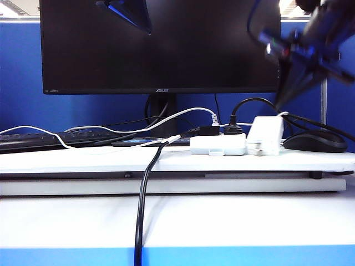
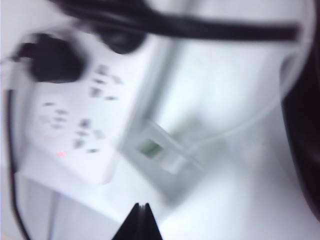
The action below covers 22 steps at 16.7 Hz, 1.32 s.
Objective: Unplug the white charger from the socket, then place it next to the socket.
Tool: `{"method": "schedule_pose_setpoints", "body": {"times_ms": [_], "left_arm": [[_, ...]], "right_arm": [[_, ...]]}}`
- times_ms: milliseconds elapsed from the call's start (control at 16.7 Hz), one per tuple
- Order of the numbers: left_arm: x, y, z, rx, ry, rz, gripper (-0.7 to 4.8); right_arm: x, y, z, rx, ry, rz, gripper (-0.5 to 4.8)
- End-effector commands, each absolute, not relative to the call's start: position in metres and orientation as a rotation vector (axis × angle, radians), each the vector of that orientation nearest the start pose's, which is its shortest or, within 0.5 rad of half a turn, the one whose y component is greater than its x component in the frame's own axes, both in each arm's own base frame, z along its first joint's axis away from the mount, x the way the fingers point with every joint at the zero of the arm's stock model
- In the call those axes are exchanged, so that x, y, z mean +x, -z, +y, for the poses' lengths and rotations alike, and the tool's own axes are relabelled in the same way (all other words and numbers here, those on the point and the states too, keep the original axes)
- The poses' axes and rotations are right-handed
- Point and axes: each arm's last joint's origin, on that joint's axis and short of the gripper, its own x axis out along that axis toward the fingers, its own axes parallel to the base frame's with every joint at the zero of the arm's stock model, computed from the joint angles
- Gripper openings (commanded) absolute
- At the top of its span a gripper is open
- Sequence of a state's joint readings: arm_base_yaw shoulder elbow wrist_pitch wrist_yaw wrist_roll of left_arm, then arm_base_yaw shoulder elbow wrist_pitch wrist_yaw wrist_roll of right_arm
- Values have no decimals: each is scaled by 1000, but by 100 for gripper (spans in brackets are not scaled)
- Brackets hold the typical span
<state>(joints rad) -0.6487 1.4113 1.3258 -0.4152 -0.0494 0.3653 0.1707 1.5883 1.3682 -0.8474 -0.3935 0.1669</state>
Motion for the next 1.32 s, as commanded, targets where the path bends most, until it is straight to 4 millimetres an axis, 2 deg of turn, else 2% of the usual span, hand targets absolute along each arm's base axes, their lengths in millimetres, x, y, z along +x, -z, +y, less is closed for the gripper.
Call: {"method": "schedule_pose_setpoints", "body": {"times_ms": [60,179,299,419,478,598,778,897,957,1136,1316], "left_arm": [[249,-361,-187,509,668,346,-5],[249,-362,-188,510,668,337,-5],[247,-371,-186,488,659,275,-5],[241,-392,-182,431,640,183,-5],[239,-399,-180,418,635,164,-5],[228,-431,-170,380,595,97,-5],[188,-492,-140,286,555,-71,-5],[159,-517,-117,209,540,-162,-5],[136,-527,-100,194,535,-203,-5],[91,-524,-66,186,546,-138,-5],[53,-506,-36,143,527,11,-5]], "right_arm": [[304,-324,64,250,-451,1018,-1],[298,-344,63,219,-477,935,-1],[288,-368,61,182,-506,798,-1],[272,-400,58,159,-528,586,-1],[268,-407,58,154,-531,542,-1],[251,-432,55,139,-546,379,-1],[209,-466,47,119,-556,181,-1],[188,-477,44,112,-559,119,-1],[172,-484,41,107,-563,72,-1],[149,-493,37,72,-572,0,-1],[134,-493,34,-11,-547,-49,-1]]}}
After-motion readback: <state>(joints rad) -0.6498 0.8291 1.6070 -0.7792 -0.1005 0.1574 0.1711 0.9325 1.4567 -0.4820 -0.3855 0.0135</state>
